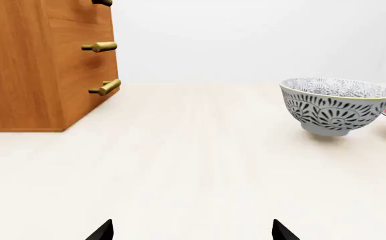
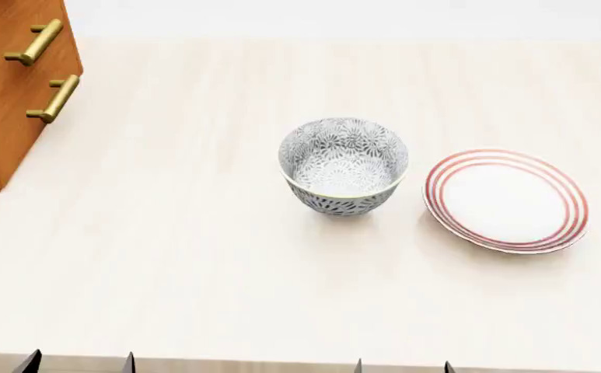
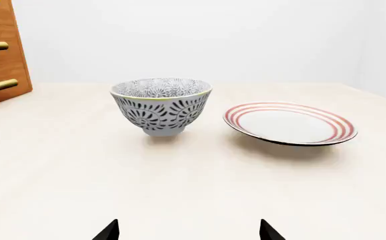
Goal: Put the bowl on top of the cabinet.
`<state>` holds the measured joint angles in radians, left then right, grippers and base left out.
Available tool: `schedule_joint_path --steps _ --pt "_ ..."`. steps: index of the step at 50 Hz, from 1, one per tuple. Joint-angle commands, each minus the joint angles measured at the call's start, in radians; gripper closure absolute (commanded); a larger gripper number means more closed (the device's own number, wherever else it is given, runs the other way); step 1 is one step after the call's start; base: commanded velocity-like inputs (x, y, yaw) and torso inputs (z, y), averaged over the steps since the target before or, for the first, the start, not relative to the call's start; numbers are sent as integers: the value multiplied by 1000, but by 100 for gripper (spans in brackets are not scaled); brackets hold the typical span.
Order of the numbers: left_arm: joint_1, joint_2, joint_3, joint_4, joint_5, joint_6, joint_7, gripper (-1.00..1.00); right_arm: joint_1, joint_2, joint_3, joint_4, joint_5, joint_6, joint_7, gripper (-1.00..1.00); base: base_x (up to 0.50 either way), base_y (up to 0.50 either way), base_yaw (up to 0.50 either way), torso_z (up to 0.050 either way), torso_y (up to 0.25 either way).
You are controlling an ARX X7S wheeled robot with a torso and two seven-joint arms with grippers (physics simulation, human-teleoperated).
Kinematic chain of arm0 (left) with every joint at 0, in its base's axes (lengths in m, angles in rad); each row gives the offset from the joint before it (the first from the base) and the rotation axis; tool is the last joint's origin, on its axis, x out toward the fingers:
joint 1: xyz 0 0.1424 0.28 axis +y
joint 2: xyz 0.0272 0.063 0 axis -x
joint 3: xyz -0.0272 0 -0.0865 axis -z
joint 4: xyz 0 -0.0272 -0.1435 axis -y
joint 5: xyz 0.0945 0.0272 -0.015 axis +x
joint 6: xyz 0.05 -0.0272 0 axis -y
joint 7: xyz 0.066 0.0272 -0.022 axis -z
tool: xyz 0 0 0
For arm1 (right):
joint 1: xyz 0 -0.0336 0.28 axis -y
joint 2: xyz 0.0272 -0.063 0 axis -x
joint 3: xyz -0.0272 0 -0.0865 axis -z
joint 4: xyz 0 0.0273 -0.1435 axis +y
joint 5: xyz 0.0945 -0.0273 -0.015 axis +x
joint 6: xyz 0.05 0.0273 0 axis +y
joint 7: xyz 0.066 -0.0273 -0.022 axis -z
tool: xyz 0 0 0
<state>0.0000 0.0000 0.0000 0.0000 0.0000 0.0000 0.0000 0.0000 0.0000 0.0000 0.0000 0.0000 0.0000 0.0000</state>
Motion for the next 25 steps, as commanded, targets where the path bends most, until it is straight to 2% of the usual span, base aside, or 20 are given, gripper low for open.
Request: schedule_joint_path --steps 1,21,25 --pt "-1 -16 20 -2 -14 1 -17 -100 -2 15 -22 -1 10 -3 23 -100 0 0 0 0 0" --pt "-3 -61 73 -5 -60 2 -68 -100 -4 60 -67 -14 90 12 63 -100 0 0 0 0 0" --pt "-8 -66 80 -14 -66 3 -74 -100 -10 64 -75 -11 82 -25 79 -100 0 0 0 0 0"
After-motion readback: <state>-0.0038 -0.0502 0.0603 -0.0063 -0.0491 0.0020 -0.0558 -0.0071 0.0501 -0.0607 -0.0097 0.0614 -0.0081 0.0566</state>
